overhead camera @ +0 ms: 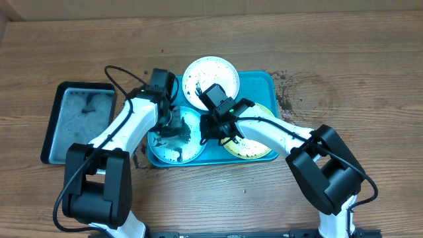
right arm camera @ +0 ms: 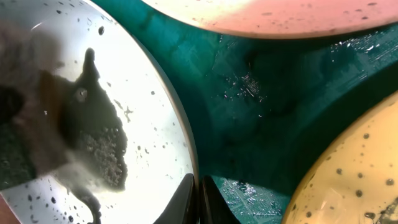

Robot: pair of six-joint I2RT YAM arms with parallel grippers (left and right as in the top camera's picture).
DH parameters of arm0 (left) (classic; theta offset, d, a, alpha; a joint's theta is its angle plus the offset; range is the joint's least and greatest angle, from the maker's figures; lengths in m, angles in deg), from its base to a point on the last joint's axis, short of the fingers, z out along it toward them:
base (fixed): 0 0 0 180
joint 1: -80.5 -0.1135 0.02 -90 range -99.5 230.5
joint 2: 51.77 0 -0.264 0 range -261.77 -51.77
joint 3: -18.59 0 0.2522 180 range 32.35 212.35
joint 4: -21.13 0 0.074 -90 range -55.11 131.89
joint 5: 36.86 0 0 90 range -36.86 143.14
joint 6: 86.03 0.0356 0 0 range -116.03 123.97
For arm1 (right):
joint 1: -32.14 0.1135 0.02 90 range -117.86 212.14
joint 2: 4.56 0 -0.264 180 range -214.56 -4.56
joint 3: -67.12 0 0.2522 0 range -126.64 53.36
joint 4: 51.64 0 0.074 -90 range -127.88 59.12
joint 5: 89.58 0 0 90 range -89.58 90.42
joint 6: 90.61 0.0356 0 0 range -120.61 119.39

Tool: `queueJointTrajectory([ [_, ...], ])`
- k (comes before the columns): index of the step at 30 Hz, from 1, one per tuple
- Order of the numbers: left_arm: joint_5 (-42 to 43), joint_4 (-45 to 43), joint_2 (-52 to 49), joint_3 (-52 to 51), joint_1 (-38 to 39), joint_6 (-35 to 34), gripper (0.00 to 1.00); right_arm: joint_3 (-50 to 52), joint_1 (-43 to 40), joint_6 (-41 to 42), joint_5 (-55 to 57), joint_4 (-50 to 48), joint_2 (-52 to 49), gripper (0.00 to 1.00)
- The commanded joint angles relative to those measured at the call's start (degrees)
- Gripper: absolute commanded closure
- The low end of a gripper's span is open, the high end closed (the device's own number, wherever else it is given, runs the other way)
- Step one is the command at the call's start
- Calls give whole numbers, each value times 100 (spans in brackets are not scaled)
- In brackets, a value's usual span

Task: Clean dirty plates on tray and stack at the side
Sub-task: 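Scrub the light-blue plate with the sponge while the right gripper holds it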

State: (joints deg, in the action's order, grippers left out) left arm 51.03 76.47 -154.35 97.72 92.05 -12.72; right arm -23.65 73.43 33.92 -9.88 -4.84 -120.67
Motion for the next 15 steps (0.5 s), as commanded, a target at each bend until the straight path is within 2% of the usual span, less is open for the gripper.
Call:
queueJointTrajectory([
  [1, 2026, -254, -33, 125, -22, 177, 96, 2, 0, 24, -2, 4, -48, 96],
  [4, 2070, -387, -109, 101, -20, -302, 96, 2, 0, 24, -2, 9, -48, 96],
  [11, 2002, -627, -531, 74, -22, -372, 96, 2, 0, 24, -2, 9, -48, 96],
  [15, 1064, -437, -660, 74, -37, -374, 96, 2, 0, 22, -2, 31, -48, 96],
])
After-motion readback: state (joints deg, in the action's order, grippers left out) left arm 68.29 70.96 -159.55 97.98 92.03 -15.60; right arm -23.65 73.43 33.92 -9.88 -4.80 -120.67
